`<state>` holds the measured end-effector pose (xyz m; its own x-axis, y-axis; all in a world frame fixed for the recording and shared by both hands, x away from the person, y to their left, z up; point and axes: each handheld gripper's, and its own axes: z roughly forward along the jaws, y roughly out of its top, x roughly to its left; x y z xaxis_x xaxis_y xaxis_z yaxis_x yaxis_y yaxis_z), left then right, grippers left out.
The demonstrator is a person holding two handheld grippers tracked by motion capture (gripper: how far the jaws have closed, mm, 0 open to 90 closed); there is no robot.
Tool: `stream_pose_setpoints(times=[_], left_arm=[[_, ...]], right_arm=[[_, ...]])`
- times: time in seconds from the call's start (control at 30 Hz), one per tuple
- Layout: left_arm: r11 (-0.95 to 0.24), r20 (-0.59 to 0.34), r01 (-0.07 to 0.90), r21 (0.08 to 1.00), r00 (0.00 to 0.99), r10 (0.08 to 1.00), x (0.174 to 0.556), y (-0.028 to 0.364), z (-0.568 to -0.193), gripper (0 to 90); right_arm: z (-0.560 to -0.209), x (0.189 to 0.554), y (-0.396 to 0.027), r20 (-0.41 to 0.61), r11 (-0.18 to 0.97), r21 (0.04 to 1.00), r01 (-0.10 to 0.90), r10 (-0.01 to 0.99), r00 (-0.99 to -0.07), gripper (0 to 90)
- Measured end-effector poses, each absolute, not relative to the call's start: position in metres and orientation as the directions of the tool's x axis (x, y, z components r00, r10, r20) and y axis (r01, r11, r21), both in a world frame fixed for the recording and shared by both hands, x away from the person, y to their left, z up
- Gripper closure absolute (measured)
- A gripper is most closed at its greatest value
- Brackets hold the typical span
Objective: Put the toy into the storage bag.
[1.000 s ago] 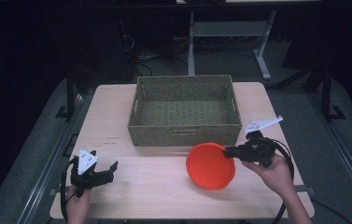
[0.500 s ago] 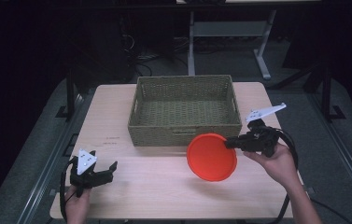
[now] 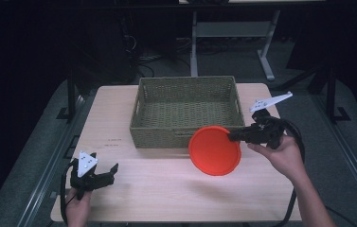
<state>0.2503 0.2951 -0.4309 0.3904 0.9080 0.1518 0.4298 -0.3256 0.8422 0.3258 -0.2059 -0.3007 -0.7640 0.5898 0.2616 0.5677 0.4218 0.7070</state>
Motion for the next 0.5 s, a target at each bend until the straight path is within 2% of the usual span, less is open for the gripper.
stream_pose_setpoints(times=[0.5], left_arm=[[-0.322, 0.147, 0.429, 0.844, 0.393, 0.908, 0.251, 0.294, -0.432, 12.8]], right_arm=[[-0.281, 0.34, -0.197, 0.252, 0.426, 0.714, 0.555, 0.583, -0.772, 81.7]])
